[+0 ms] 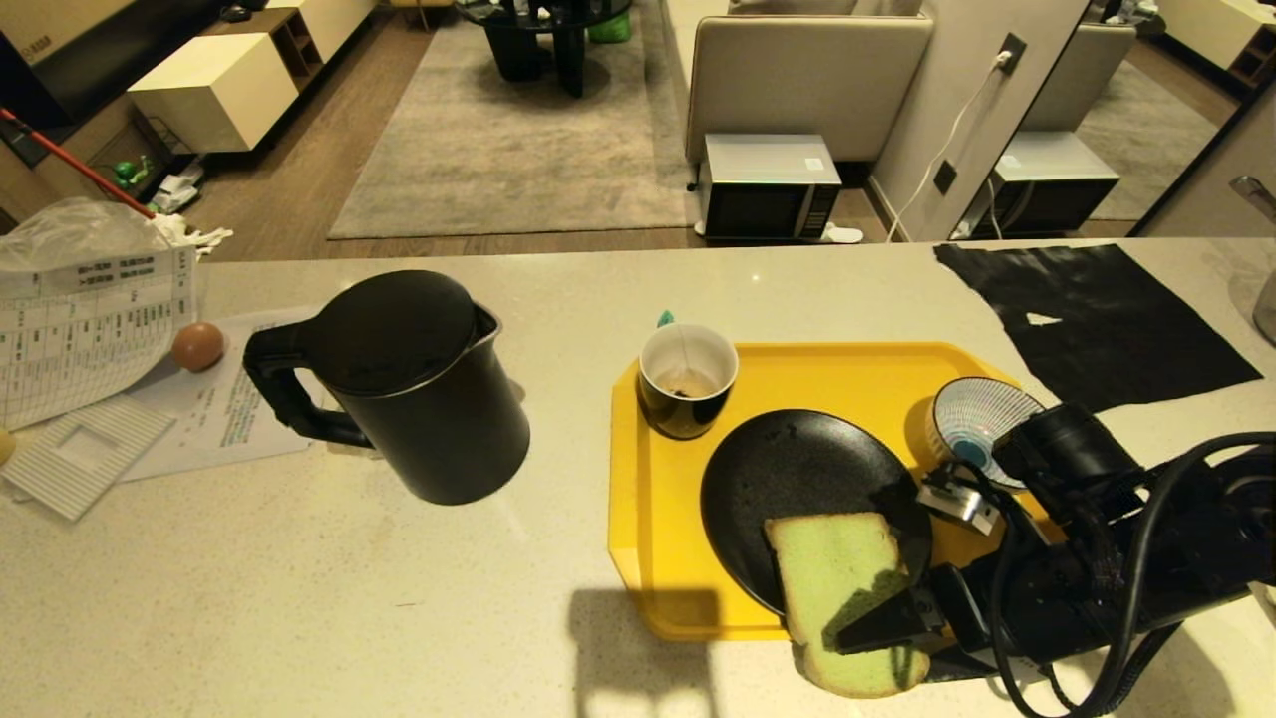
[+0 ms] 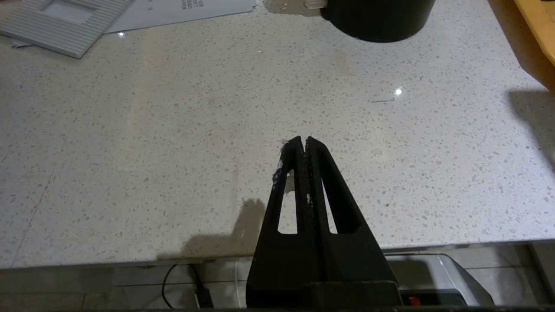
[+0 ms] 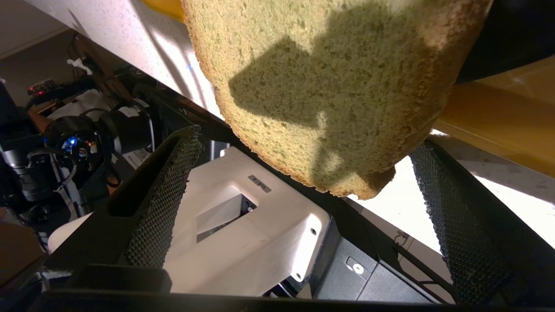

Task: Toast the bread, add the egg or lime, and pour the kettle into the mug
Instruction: Pick up the bread slice

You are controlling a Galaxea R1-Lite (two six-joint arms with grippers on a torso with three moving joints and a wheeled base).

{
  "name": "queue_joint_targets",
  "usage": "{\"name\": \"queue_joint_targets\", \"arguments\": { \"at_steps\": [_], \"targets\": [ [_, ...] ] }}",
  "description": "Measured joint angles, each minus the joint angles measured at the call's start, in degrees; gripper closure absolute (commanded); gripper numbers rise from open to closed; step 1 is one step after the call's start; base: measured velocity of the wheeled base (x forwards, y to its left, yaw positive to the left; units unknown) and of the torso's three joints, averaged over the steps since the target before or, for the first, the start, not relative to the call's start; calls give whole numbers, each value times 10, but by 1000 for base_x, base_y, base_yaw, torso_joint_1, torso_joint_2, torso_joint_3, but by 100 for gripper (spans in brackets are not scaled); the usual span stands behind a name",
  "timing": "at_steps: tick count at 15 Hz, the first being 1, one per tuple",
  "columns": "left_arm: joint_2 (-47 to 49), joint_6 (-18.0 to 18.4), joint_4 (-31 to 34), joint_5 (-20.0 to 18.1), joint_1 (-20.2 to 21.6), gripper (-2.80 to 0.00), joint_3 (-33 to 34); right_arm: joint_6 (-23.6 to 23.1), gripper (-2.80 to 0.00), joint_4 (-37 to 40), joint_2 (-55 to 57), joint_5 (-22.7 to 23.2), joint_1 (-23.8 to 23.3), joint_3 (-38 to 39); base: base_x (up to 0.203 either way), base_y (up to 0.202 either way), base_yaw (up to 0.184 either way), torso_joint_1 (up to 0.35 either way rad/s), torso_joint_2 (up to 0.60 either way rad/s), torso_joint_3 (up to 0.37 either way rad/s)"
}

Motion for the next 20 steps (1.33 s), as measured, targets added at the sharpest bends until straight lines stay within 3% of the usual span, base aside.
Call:
{"name": "queue_joint_targets", "arguments": {
  "at_steps": [20],
  "targets": [
    [0, 0, 0, 0, 0, 0, 0, 6, -280, 0, 17, 0, 1, -20, 0, 0, 0, 0, 0, 0]
  ]
}}
